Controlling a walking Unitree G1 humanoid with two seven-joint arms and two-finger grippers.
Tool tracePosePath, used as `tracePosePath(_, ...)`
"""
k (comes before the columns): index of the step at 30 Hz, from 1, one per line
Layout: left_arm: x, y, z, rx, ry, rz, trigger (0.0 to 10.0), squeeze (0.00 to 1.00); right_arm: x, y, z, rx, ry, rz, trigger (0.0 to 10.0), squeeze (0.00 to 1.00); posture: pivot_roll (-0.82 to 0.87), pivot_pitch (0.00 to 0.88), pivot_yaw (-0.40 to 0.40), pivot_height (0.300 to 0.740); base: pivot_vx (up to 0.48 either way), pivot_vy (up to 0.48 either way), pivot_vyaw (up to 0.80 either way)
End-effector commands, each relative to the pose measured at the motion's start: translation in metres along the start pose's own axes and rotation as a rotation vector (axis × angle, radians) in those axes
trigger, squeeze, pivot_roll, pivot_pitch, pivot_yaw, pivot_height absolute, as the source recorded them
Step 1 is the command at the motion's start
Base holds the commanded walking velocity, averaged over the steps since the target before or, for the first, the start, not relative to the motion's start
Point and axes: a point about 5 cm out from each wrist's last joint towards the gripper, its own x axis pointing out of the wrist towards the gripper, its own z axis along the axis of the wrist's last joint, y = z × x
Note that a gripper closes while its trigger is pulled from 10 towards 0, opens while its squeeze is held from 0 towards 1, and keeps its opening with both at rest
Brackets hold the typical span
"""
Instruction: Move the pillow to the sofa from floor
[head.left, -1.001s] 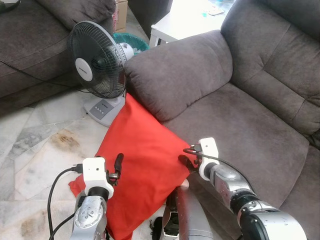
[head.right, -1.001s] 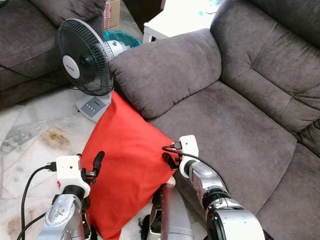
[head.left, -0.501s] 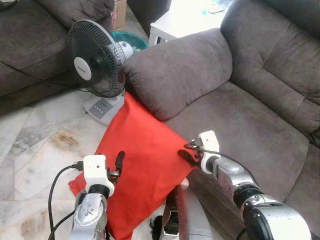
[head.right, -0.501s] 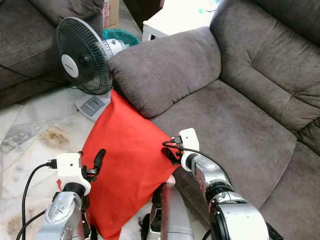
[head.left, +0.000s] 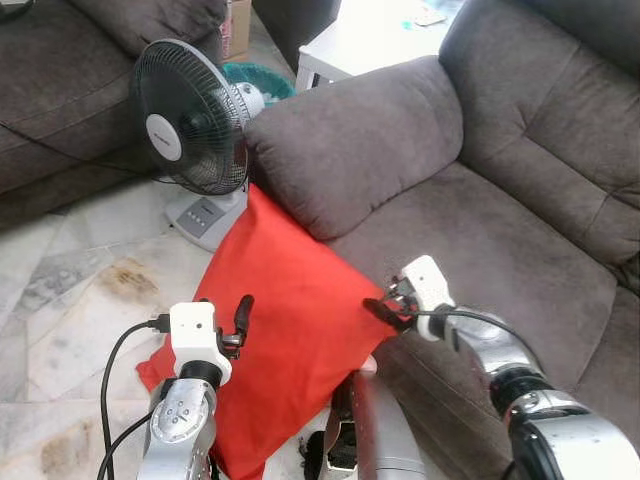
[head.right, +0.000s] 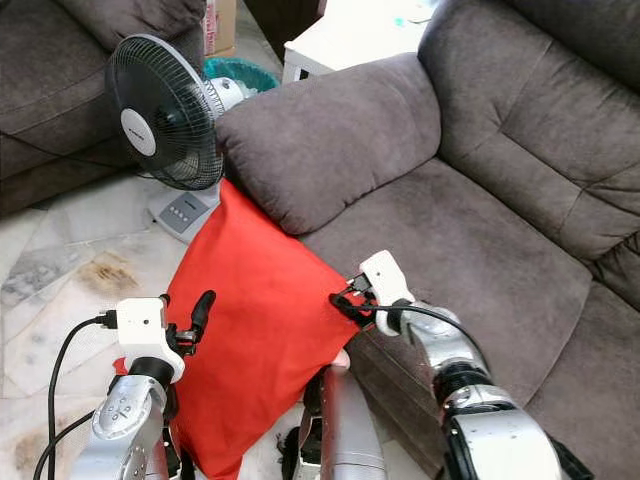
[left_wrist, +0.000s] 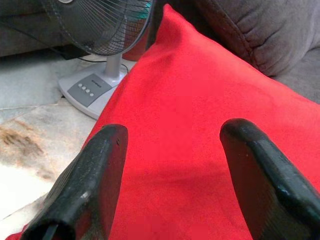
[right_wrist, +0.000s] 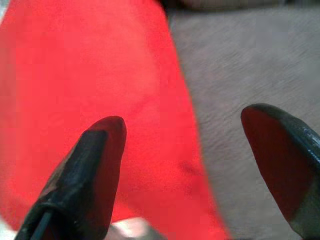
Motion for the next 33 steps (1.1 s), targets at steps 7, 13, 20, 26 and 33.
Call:
tracePosePath(7,0.000,-0.008,-0.008,-0.009,0.033,-0.029,10.0,0.00,-0.004,0.001,-0.007,-0.196,0.050,0.019,10.0,0.00,0.17,0.170,-0.242,0.535,0.000,0.000,0.00)
tracePosePath(13,-0.001,-0.006,-0.010,-0.001,0.037,-0.031,10.0,0.00,-0.002,0.013,-0.018,-0.391,0.158,0.118,10.0,0.00,0.18,0.168,-0.242,0.535,0.000,0.000,0.00)
tracePosePath(20,-0.001,-0.007,-0.010,0.001,0.039,-0.032,10.0,0.00,-0.004,0.011,-0.024,-0.471,0.215,0.103,10.0,0.00,0.17,0.168,-0.243,0.535,0.000,0.000,0.00)
tracePosePath(26,-0.001,-0.009,-0.012,-0.003,0.042,-0.036,10.0,0.00,0.001,0.022,-0.027,-0.483,0.207,0.116,10.0,0.00,0.17,0.171,-0.244,0.535,0.000,0.000,0.00)
tracePosePath(33,-0.002,-0.009,-0.011,-0.001,0.041,-0.034,10.0,0.00,0.007,0.035,-0.031,-0.536,0.216,0.094,10.0,0.00,0.18,0.176,-0.250,0.535,0.000,0.000,0.00)
